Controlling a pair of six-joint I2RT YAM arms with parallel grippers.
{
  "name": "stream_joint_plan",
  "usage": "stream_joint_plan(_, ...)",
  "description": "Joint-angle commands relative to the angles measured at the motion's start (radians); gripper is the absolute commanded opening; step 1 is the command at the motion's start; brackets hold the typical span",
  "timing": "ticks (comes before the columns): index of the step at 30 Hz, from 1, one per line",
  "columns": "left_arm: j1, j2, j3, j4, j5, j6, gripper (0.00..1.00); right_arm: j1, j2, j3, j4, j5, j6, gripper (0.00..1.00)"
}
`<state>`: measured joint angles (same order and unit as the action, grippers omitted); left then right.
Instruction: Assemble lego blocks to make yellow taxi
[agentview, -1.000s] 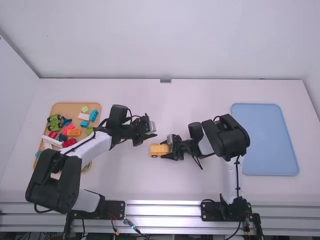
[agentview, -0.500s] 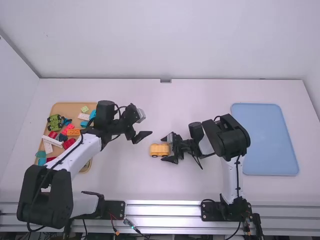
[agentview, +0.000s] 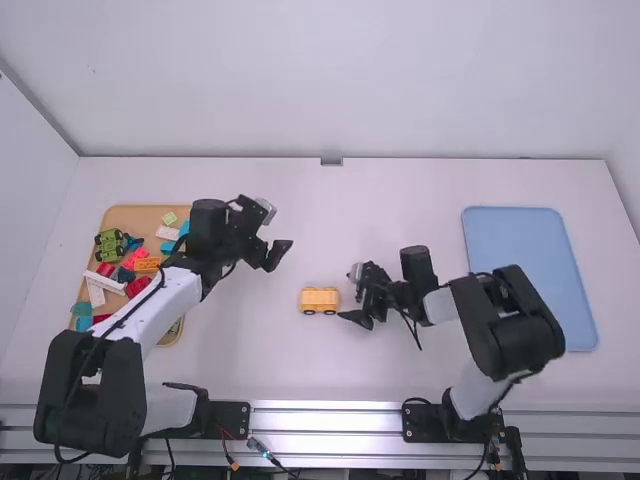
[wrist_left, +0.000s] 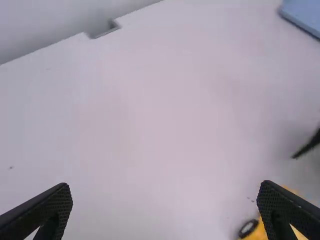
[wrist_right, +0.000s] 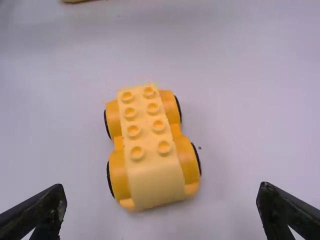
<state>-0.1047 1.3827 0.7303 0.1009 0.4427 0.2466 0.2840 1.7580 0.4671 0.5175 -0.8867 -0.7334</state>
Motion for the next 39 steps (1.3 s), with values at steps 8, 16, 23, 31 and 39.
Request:
stream_joint_plan(8, 0.014, -0.023, 0.004, -0.070, -0.352, -0.396, 0.99, 0.024, -0.311, -0.039, -0.188, 0.301, -0.004, 0.99)
stream_joint_plan(16, 0.010, -0.023, 0.005, -0.174, -0.330, -0.457, 0.99, 0.023, -0.401, -0.042, -0.173, 0.317, 0.026, 0.99)
stream_joint_plan(23, 0.020, -0.023, 0.006, -0.164, -0.528, -0.658, 0.99, -0.003, -0.405, -0.042, -0.129, 0.376, 0.026, 0.99)
stream_joint_plan(31, 0.214, 0.011, 0.244, -0.517, -0.537, -0.905, 0.99, -0.020, -0.405, -0.042, -0.105, 0.364, 0.026, 0.99)
stream_joint_plan(39, 0.405, 0.224, 0.577, -0.818, -0.543, -1.049, 0.99, -0.022, -0.405, -0.042, -0.068, 0.364, 0.026, 0.99)
